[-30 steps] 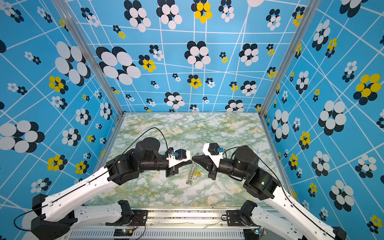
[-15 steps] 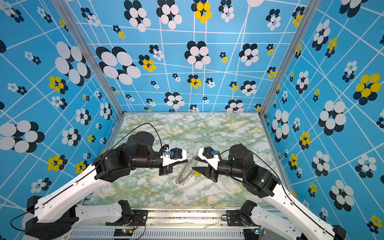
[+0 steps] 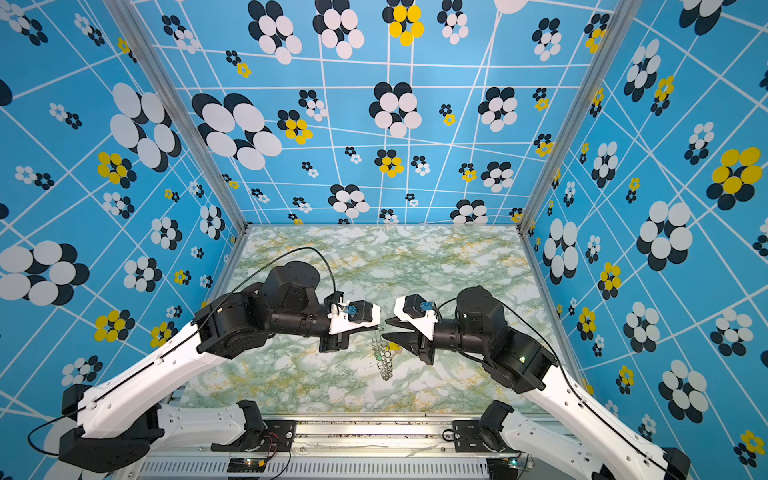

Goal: Put the keys on the keyring

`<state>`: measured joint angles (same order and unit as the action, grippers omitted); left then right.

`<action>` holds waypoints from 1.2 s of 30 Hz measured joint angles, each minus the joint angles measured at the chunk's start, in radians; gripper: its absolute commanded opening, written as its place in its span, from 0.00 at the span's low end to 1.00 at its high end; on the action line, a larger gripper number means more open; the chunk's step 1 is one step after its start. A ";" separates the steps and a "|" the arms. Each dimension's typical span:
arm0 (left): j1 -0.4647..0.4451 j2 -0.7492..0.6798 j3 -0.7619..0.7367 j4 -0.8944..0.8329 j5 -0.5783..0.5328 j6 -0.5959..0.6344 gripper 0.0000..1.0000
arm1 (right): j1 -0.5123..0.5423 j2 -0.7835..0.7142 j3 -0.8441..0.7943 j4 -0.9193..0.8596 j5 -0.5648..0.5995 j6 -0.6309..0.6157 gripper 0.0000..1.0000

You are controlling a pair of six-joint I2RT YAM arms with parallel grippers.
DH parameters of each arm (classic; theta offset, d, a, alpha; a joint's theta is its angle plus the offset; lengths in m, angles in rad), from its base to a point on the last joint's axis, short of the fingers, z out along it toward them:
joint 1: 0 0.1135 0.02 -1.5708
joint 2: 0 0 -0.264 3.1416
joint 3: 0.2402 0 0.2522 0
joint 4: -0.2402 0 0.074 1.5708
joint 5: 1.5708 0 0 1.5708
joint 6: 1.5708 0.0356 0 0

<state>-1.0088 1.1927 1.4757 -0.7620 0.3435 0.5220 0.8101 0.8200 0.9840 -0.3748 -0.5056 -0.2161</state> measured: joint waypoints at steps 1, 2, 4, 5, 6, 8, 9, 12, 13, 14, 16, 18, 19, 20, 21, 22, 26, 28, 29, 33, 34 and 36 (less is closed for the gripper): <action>-0.002 0.000 0.004 -0.003 0.000 0.002 0.00 | 0.000 0.003 0.000 0.005 -0.003 0.000 0.28; -0.003 0.002 0.007 -0.006 0.000 0.003 0.00 | 0.000 0.006 0.000 0.012 -0.006 0.003 0.26; -0.006 0.006 0.013 -0.013 0.000 0.003 0.00 | 0.000 0.008 0.000 0.023 -0.012 0.007 0.24; -0.008 0.008 0.016 -0.017 0.000 0.003 0.00 | 0.000 0.008 0.000 0.026 -0.015 0.010 0.22; -0.008 0.010 0.018 -0.021 0.000 0.003 0.00 | 0.000 0.008 0.000 0.031 -0.019 0.012 0.21; -0.009 0.013 0.018 -0.022 0.000 0.004 0.00 | 0.000 0.008 0.000 0.039 -0.027 0.018 0.16; -0.009 0.014 0.018 -0.022 -0.001 0.005 0.00 | 0.000 0.008 0.000 0.042 -0.029 0.019 0.14; -0.009 0.014 0.019 -0.021 -0.003 0.006 0.00 | 0.000 0.008 0.000 0.043 -0.041 0.023 0.10; -0.009 0.014 0.020 -0.021 -0.004 0.006 0.00 | 0.000 0.009 0.000 0.042 -0.046 0.025 0.10; -0.009 0.014 0.020 -0.022 -0.004 0.007 0.00 | 0.000 0.010 0.000 0.042 -0.048 0.025 0.11; -0.009 0.014 0.020 -0.025 -0.004 0.010 0.00 | 0.000 0.014 0.000 0.042 -0.050 0.025 0.12; -0.010 0.015 0.023 -0.031 -0.005 0.014 0.00 | 0.000 0.017 0.000 0.041 -0.050 0.025 0.13; -0.011 0.016 0.026 -0.034 -0.007 0.015 0.00 | 0.000 0.018 0.000 0.041 -0.050 0.024 0.12; -0.013 0.016 0.028 -0.034 -0.009 0.018 0.00 | 0.000 0.018 0.000 0.041 -0.051 0.024 0.12; -0.014 0.016 0.031 -0.037 -0.011 0.018 0.00 | 0.000 0.018 0.000 0.041 -0.051 0.022 0.11; -0.015 0.016 0.032 -0.037 -0.013 0.018 0.00 | 0.000 0.018 0.000 0.041 -0.051 0.022 0.10; -0.015 0.016 0.032 -0.038 -0.023 0.021 0.00 | 0.000 0.018 0.000 0.040 -0.053 0.019 0.03; -0.015 0.016 0.033 -0.038 -0.024 0.021 0.00 | 0.001 0.018 0.000 0.039 -0.054 0.017 0.00; -0.015 0.017 0.033 -0.038 -0.026 0.021 0.00 | 0.001 0.018 0.000 0.039 -0.054 0.014 0.00; -0.015 0.017 0.033 -0.038 -0.027 0.021 0.00 | 0.001 0.018 0.000 0.040 -0.051 0.017 0.00; -0.015 0.017 0.033 -0.035 -0.028 0.021 0.00 | 0.001 0.016 -0.002 0.043 -0.049 0.021 0.00; -0.015 0.017 0.033 -0.026 -0.031 0.018 0.00 | 0.001 0.006 -0.010 0.058 -0.044 0.034 0.00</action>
<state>-1.0237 1.2098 1.5085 -0.7879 0.3130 0.5396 0.8108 0.8257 0.9745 -0.3164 -0.5499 -0.1818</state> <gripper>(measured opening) 0.046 0.047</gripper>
